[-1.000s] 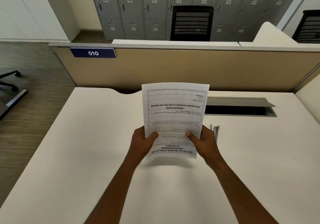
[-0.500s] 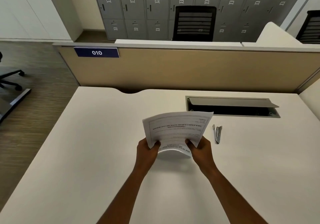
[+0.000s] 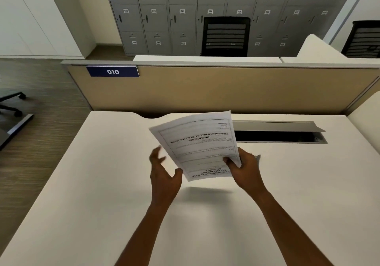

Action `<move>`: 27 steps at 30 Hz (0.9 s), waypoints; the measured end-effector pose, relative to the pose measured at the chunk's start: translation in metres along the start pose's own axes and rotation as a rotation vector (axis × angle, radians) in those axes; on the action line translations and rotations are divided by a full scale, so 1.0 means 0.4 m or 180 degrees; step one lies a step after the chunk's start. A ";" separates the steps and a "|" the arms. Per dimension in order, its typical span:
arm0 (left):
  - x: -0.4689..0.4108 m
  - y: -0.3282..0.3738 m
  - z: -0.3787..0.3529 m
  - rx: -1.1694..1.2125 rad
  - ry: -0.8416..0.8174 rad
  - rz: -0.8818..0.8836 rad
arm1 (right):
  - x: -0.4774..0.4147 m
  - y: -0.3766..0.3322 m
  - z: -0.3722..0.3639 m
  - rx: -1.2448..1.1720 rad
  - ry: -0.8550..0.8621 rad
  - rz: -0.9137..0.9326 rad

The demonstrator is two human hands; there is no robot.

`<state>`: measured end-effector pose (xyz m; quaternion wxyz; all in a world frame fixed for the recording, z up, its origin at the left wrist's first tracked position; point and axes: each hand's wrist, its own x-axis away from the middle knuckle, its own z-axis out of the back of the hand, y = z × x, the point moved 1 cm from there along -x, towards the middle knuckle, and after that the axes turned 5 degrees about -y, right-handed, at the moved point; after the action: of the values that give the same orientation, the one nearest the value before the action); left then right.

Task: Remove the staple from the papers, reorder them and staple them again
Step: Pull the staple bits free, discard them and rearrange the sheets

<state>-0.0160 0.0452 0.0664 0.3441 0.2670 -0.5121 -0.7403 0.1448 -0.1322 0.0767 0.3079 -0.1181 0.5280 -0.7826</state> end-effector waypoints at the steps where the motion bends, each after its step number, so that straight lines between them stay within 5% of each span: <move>1: 0.004 0.019 0.009 -0.0273 0.0339 -0.0344 | -0.005 -0.008 0.011 0.0211 0.0006 0.0097; 5: 0.038 0.148 0.032 -0.0900 0.1167 -0.1895 | -0.016 -0.045 0.046 0.1065 -0.0116 0.0445; 9: 0.080 0.289 0.006 -0.1780 0.0537 -0.2922 | -0.030 -0.092 0.053 0.2295 -0.0468 0.0696; 14: 0.044 0.271 -0.080 -0.3416 -0.0858 -0.2345 | -0.035 -0.129 0.014 0.3528 -0.0872 0.0568; 17: 0.026 0.243 -0.110 -0.3708 -0.1640 -0.1659 | -0.017 -0.113 -0.006 0.3719 -0.0843 0.0726; 27: 0.042 0.154 -0.140 -0.3376 -0.1801 -0.1322 | 0.028 -0.042 -0.046 0.3529 -0.0990 0.0725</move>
<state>0.0302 -0.0147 0.1052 0.1302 -0.0518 -0.0845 -0.9865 0.1207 -0.1210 0.0825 0.4797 0.0047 -0.0022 -0.8774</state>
